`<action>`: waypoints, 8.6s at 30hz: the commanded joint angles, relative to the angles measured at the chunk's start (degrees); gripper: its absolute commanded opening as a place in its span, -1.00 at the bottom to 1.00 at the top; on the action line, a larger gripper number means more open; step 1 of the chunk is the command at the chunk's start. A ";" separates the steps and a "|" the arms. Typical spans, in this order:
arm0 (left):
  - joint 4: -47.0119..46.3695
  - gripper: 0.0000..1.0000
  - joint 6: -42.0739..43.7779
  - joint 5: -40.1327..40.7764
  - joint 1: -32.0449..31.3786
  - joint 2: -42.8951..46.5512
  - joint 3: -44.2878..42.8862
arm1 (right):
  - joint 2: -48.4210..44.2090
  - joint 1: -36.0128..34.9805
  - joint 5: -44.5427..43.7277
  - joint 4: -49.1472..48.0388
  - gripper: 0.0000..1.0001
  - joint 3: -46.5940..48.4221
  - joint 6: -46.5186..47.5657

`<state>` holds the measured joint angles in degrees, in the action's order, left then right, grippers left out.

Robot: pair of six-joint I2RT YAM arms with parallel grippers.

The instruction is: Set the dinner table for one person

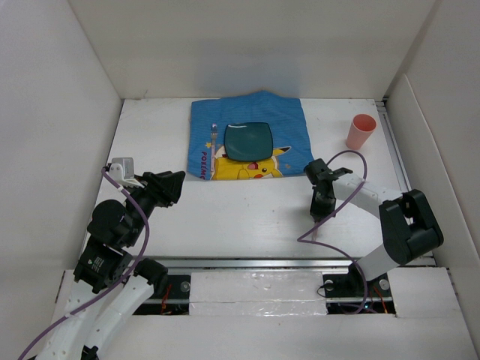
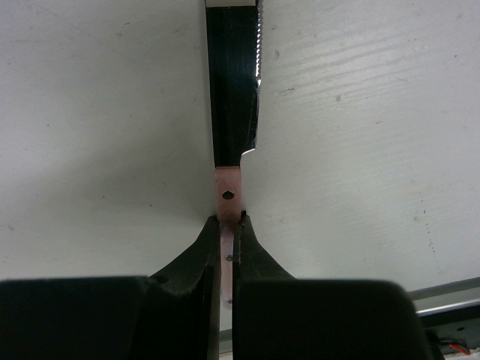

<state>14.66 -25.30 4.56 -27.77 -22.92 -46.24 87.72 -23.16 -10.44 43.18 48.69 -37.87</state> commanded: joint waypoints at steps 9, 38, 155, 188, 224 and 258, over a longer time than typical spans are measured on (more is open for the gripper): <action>-1.12 -0.14 1.30 -1.39 -0.27 -2.22 -0.34 | -15.04 -1.80 -8.19 1.12 -1.00 8.60 4.36; -2.00 -0.15 2.62 0.63 -0.27 -6.88 1.24 | 50.53 3.91 5.78 2.17 -1.00 76.65 21.78; -2.79 -0.17 3.77 -1.83 1.93 -14.96 1.24 | 63.10 6.72 -8.99 -28.68 -0.83 103.10 31.98; -2.88 -0.16 3.50 -2.71 1.93 -14.61 1.24 | 53.51 6.72 -7.85 -18.93 -1.00 97.73 34.35; -2.97 -0.16 3.50 -2.10 1.93 -17.60 0.71 | 58.62 7.78 -3.10 -26.65 -0.06 101.17 33.39; -4.37 0.30 0.69 8.70 1.93 -1.44 1.85 | -47.61 5.93 3.94 -47.95 1.00 -1.12 14.58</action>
<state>14.13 -23.05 9.19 -26.13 -27.64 -44.58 49.91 -17.26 -2.63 -0.95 55.55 -18.85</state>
